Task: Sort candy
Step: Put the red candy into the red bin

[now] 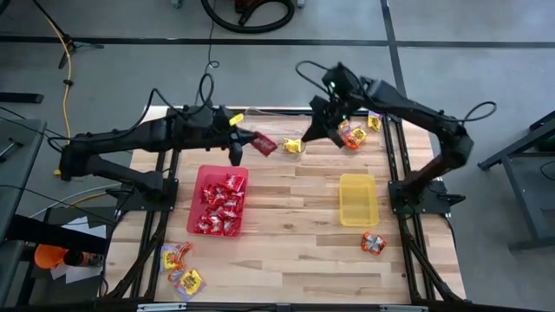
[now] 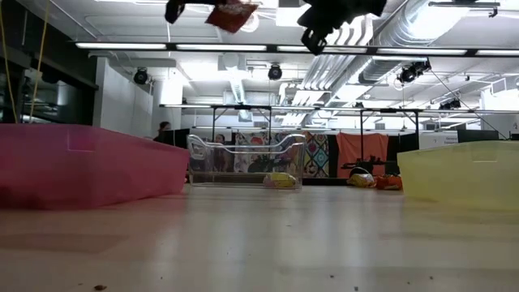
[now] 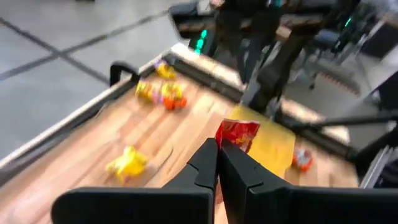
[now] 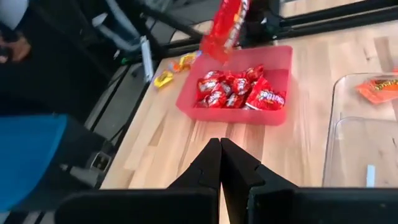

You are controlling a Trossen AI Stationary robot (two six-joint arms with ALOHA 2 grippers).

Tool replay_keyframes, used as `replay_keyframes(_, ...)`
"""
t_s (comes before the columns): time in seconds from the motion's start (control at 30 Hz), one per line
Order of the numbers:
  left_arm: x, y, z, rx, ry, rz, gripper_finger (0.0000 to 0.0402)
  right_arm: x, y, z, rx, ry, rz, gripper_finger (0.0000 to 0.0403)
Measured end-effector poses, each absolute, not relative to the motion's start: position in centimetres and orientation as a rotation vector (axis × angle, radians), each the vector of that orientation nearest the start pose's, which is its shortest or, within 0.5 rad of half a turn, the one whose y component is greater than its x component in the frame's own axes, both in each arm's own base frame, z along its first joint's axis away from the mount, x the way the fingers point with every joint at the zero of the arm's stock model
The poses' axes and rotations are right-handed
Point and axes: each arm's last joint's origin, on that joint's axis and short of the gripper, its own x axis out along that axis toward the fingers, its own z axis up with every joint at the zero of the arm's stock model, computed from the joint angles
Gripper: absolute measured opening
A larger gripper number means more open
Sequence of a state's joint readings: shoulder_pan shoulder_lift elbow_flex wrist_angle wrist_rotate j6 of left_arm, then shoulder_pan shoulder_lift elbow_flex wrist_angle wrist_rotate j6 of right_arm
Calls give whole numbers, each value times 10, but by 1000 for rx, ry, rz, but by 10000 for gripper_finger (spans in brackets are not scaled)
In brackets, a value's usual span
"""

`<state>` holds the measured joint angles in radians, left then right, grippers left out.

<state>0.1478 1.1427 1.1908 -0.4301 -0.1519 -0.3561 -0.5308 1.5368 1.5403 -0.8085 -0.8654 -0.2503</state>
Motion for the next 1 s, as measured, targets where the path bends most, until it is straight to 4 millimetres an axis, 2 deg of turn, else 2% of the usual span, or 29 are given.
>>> replay_keyframes(0.17, 219, 29, 370, -312, 362, 352, 0, 283, -114, 347, 354, 437, 286, 0)
replay_keyframes(0.4, 169, 13, 315, -451, 253, 268, 0, 306, -71, 345, 336, 136, 203, 0)
replay_keyframes(0.5, 151, 7, 294, -492, 302, 206, 0, 314, -57, 344, 323, 106, 117, 0)
replay_keyframes(0.6, 137, 1, 285, -477, 380, 147, 0, 318, -46, 341, 355, 105, 19, 0)
replay_keyframes(0.83, 121, -3, 270, -453, 572, 147, 1, 322, -35, 340, 461, 95, -29, 0)
replay_keyframes(1.0, 122, -3, 259, -445, 701, 182, 9, 322, -32, 340, 481, 96, -24, 0)
